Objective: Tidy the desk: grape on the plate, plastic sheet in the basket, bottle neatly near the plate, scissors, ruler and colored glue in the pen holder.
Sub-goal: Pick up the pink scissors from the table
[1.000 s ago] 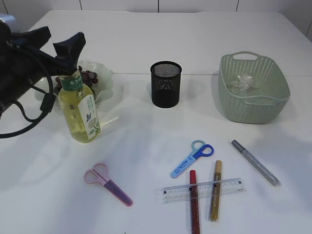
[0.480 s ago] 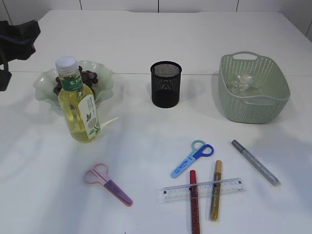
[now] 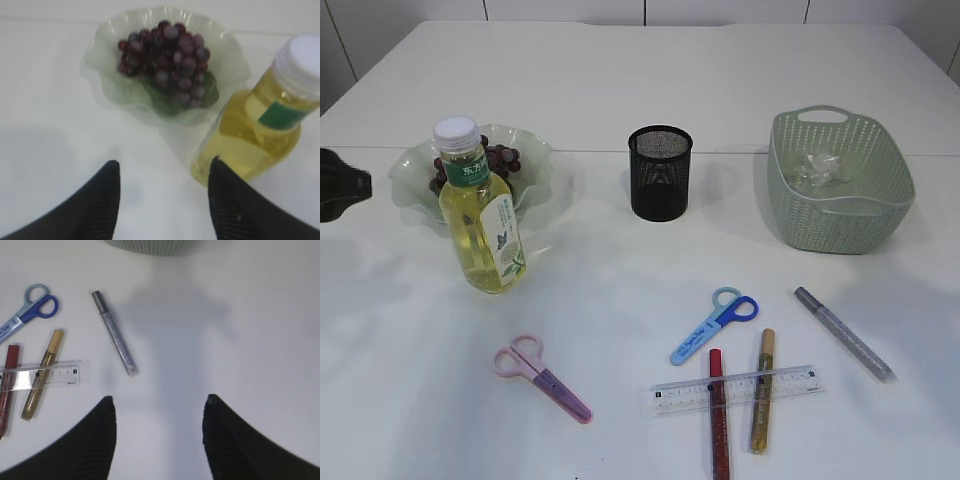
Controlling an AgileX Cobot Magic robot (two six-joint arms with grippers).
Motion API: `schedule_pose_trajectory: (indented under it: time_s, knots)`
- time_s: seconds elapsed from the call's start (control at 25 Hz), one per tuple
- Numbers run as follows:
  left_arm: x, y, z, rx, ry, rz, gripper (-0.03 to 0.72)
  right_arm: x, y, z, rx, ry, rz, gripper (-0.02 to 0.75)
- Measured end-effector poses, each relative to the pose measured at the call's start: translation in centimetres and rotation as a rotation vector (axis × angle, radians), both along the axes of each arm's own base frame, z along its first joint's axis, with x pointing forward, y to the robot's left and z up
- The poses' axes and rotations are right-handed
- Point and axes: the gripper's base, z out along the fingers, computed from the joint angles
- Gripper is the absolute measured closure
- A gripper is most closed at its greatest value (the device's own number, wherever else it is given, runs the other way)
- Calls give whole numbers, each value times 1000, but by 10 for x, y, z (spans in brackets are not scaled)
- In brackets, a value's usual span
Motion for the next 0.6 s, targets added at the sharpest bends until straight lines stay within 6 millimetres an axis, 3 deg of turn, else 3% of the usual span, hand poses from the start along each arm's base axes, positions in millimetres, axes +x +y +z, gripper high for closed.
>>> schedule_pose_trajectory:
  time_s: [0.28,0.6]
  knots:
    - [-34,0,5,-63,343,34,282,0,0,0,4,0,0,300]
    - [-45,-5,36,-49,604,-33,282,0,4,0,45,5,5,300]
